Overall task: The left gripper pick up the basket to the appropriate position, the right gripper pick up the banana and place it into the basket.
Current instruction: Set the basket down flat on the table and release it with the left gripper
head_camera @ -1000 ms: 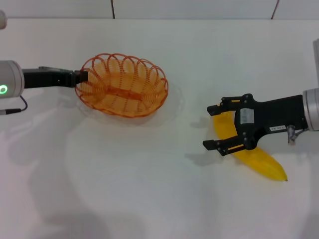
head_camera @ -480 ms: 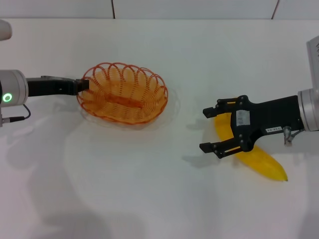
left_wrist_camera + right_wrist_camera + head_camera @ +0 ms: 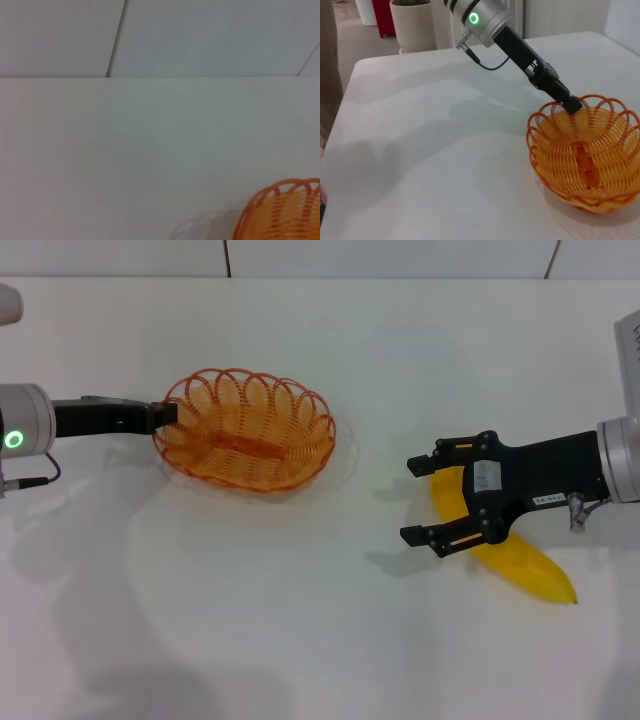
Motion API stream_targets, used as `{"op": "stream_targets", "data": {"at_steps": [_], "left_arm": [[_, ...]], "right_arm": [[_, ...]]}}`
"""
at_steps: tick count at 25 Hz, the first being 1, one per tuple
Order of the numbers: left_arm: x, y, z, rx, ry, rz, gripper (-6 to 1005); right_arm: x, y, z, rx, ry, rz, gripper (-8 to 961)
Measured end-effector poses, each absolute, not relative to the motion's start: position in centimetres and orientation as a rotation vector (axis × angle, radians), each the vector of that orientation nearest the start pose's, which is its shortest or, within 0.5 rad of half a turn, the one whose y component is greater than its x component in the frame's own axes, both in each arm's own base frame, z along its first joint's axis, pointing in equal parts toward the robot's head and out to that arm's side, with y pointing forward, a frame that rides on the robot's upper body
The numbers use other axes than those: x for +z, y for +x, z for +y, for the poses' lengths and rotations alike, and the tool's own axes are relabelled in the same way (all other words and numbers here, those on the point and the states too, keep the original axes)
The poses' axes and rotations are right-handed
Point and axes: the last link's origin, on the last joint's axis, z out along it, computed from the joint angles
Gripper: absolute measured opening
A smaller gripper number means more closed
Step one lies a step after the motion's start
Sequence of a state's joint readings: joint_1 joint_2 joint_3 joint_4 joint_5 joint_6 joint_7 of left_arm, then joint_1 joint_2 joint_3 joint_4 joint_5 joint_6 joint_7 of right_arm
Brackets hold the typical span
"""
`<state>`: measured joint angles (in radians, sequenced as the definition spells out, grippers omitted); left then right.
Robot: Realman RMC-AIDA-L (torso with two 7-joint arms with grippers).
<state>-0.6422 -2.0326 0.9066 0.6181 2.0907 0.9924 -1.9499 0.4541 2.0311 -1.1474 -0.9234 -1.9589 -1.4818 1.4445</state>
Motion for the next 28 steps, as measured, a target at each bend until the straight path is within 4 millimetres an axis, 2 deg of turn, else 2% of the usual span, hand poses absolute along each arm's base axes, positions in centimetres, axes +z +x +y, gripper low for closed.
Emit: {"op": "stream_targets", "data": {"at_steps": [28], "left_arm": [[-0.6, -27.83, 40.43, -0.352, -2.319, -1.147, 50]], "right_arm": [[-0.73, 24.02, 32.65, 0.298, -2.965, 0.262, 889]]}}
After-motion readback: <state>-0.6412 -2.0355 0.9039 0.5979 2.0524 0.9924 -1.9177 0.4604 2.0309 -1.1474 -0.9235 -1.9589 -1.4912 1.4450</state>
